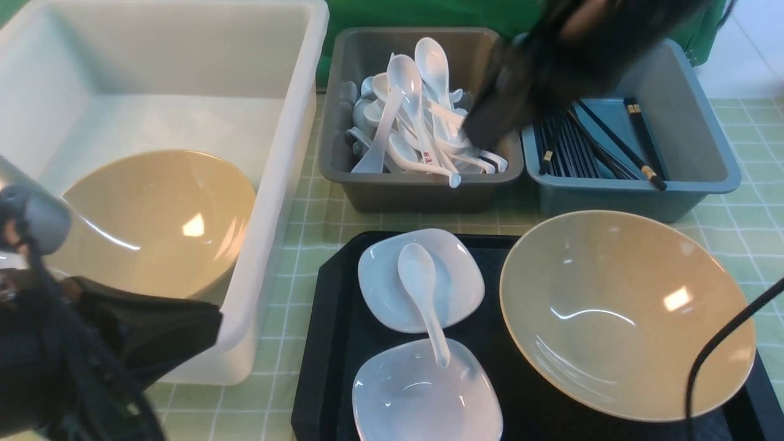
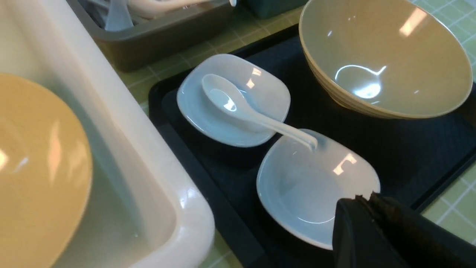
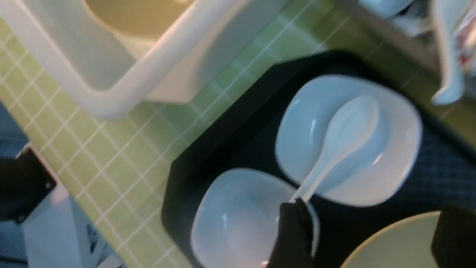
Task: On green table put chopsticks spoon bowls plates into blue grey white boxes.
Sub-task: 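Reach down and grasp the white spoon resting in the bowl with the right gripper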
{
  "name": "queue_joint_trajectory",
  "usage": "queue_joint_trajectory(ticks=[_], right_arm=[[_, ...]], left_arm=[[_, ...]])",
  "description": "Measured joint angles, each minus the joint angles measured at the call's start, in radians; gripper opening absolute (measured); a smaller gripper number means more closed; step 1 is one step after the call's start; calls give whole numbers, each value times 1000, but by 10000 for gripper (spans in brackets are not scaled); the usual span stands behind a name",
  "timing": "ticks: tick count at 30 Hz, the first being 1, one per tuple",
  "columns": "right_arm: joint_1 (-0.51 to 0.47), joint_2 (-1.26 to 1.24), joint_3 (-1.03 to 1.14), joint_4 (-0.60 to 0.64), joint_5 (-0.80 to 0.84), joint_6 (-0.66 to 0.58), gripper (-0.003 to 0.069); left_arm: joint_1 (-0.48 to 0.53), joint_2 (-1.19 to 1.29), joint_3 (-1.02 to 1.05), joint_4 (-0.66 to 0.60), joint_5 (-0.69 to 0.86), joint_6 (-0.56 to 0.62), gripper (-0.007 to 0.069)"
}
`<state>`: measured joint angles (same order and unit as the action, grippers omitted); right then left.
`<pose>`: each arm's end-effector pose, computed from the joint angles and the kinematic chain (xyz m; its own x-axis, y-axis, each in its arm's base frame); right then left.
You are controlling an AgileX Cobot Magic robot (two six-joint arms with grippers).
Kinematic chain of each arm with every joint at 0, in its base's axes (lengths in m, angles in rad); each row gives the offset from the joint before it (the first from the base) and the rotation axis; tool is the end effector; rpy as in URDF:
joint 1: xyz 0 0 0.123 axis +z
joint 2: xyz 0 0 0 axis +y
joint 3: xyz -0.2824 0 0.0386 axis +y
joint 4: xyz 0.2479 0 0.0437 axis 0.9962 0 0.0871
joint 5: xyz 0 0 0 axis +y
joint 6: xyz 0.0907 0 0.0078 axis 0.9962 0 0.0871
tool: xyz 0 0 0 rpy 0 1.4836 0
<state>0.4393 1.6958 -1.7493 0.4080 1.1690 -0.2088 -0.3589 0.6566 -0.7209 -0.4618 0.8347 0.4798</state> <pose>0.3159 0.1852 0.3841 -0.7355 -0.3881 -0.5554 -0.6064 0.7428 0.2839 0.0961 -0.0682 0.3349 -0.4521 0.3276 -0.8296 0.6607 0.7478 -0.0648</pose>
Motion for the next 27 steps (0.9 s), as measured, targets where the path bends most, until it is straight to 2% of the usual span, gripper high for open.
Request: queue_joint_trajectory(ticks=[4,7,11,12,13,19,27], right_arm=[[73,47,99,22,0,-5,477],[128,109,108,-16,-1,21,477],[255,199,114,-249,-3,228,477],[260,199,114,-260,-3,240,477],[290,238,114,-326,-3,321,477],[309,341,114,-380,-6,502,477],[309,362,114,-383,-37,528,470]], left_arm=[[0,-26,-1,40,18,0,-1],[0,-27,-1,44,31,0,-1],[0,-27,-1,44,44,1,-1],[0,-27,-1,44,44,1,-1],[0,-27,-1,44,46,1,-1],[0,-27,-1,33,46,2,-1],[0,-27,-1,12,46,2,-1]])
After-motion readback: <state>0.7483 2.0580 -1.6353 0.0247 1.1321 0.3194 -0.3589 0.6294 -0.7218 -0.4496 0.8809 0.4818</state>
